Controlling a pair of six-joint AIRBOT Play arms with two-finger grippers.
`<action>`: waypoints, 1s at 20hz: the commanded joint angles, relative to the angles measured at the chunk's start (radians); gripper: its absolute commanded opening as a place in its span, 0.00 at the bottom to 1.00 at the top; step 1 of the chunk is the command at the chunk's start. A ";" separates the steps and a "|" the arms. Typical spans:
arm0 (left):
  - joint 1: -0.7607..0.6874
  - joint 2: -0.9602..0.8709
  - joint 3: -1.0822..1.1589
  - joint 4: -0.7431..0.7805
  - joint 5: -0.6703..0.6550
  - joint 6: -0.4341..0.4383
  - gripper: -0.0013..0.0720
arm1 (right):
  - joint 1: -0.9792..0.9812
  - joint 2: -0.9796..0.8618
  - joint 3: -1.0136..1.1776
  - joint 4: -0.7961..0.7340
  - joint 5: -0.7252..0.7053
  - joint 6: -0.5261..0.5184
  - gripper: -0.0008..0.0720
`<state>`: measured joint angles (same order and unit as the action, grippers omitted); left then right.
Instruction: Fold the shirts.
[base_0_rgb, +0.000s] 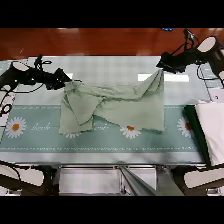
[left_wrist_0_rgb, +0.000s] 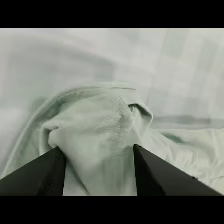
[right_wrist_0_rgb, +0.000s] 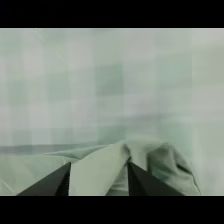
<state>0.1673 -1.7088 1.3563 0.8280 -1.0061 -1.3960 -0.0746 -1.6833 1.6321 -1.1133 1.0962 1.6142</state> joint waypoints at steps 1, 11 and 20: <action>0.098 -0.021 0.141 0.176 -0.197 -0.035 0.71 | -0.132 -0.005 0.053 0.031 0.204 0.013 0.58; 0.278 0.006 -0.099 0.069 -0.329 0.050 0.71 | -0.348 0.330 -0.671 0.166 0.108 -0.215 0.58; 0.162 -0.042 -0.093 0.092 -0.317 0.018 0.70 | -0.348 0.335 -0.741 0.183 0.102 -0.255 0.58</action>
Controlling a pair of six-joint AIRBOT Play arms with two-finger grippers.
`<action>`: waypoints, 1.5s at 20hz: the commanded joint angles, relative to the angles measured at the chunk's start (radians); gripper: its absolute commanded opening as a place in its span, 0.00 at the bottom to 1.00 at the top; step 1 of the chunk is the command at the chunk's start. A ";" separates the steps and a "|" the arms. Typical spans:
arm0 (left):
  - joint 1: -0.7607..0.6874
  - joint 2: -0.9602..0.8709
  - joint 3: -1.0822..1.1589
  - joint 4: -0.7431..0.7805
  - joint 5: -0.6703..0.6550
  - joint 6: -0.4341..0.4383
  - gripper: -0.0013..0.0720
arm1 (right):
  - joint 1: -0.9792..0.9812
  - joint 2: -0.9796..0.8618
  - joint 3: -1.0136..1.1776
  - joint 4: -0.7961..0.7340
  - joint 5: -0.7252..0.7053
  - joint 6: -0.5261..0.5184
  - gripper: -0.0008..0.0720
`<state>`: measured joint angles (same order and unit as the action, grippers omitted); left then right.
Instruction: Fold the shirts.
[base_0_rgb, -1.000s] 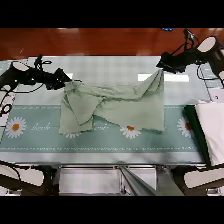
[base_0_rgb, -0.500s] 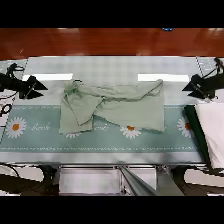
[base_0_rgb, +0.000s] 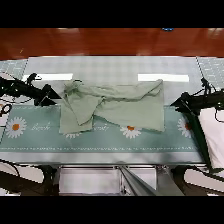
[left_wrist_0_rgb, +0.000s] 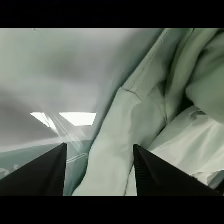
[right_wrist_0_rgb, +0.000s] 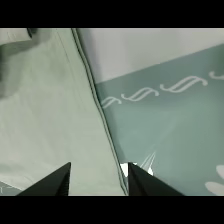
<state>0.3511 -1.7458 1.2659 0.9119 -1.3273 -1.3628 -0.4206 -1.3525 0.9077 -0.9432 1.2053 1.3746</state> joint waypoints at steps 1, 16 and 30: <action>-0.027 -0.005 -0.003 0.008 -0.004 -0.019 0.70 | -0.002 0.004 -0.016 0.013 -0.009 -0.015 0.58; -0.171 -0.002 -0.003 0.140 -0.065 -0.077 0.06 | -0.002 0.004 -0.017 -0.003 0.051 -0.027 0.58; -0.165 0.014 -0.003 0.140 -0.075 -0.078 0.06 | 0.058 -0.030 -0.173 -0.032 0.068 -0.051 0.58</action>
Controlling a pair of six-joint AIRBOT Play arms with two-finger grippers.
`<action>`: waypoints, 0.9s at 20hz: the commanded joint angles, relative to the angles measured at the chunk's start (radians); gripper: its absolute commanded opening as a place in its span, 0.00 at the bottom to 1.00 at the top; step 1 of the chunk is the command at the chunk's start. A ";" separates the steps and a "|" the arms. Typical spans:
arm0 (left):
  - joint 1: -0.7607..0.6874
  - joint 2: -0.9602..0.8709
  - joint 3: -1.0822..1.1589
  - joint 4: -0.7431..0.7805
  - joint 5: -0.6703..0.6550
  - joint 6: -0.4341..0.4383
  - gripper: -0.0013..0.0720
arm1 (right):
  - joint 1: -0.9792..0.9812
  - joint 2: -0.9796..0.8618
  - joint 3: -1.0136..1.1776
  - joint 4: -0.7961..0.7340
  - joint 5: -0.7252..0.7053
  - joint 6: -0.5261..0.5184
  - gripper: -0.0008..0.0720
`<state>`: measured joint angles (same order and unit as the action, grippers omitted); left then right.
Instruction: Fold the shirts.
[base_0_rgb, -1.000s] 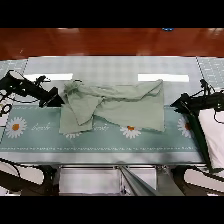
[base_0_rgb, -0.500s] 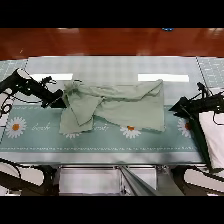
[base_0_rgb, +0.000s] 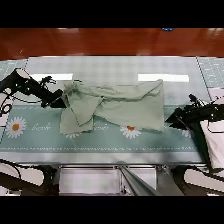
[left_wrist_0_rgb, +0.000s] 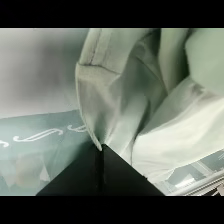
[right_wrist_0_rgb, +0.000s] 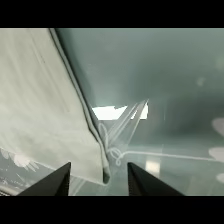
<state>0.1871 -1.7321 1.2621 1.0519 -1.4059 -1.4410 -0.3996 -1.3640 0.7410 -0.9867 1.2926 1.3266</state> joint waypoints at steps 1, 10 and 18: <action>-0.001 0.000 0.001 0.000 0.004 0.000 0.06 | 0.068 -0.037 -0.006 0.020 -0.039 -0.001 0.58; 0.006 0.022 0.032 0.000 0.023 -0.002 0.06 | 0.249 -0.117 0.167 0.192 -0.065 -0.072 0.04; 0.121 0.416 0.307 -0.369 0.171 0.035 0.06 | 0.231 0.139 0.858 0.097 -0.030 0.054 0.04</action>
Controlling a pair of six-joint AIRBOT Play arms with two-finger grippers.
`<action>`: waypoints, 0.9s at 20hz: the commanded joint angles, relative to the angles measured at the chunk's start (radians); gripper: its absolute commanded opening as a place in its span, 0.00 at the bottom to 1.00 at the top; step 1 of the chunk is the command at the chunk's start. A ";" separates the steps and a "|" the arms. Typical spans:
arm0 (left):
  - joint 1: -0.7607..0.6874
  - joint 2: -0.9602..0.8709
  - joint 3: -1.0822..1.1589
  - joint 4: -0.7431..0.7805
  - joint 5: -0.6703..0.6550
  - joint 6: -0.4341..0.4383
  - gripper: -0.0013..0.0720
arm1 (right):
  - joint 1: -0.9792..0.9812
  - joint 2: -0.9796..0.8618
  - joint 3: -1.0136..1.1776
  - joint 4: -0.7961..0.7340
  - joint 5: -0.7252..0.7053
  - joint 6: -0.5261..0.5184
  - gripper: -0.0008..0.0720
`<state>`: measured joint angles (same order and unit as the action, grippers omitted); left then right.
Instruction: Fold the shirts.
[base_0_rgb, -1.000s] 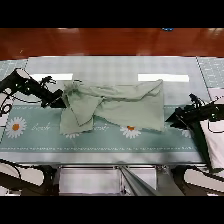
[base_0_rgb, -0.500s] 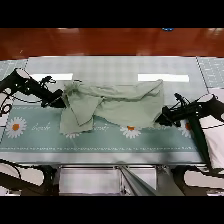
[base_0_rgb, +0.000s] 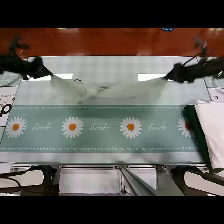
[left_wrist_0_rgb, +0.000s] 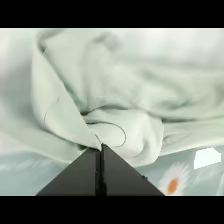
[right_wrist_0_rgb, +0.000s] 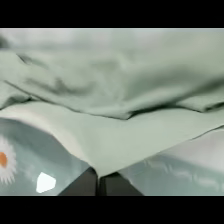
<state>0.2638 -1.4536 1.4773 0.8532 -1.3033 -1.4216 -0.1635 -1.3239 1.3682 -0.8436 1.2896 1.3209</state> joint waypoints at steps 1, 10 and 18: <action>0.062 0.194 0.117 -0.187 0.090 0.015 0.06 | -0.008 0.146 0.288 -0.079 -0.051 0.077 0.04; 0.330 0.708 0.166 -0.196 0.206 0.014 0.06 | -0.122 0.573 0.456 -0.314 -0.067 0.182 0.04; 0.111 0.966 0.398 0.360 0.315 -0.115 0.06 | -0.121 0.815 0.456 -0.535 0.070 0.189 0.04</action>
<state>0.4671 -0.5644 1.7824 0.9112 -1.0325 -1.4590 -0.2821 -0.5766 1.8214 -1.2858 1.2831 1.5043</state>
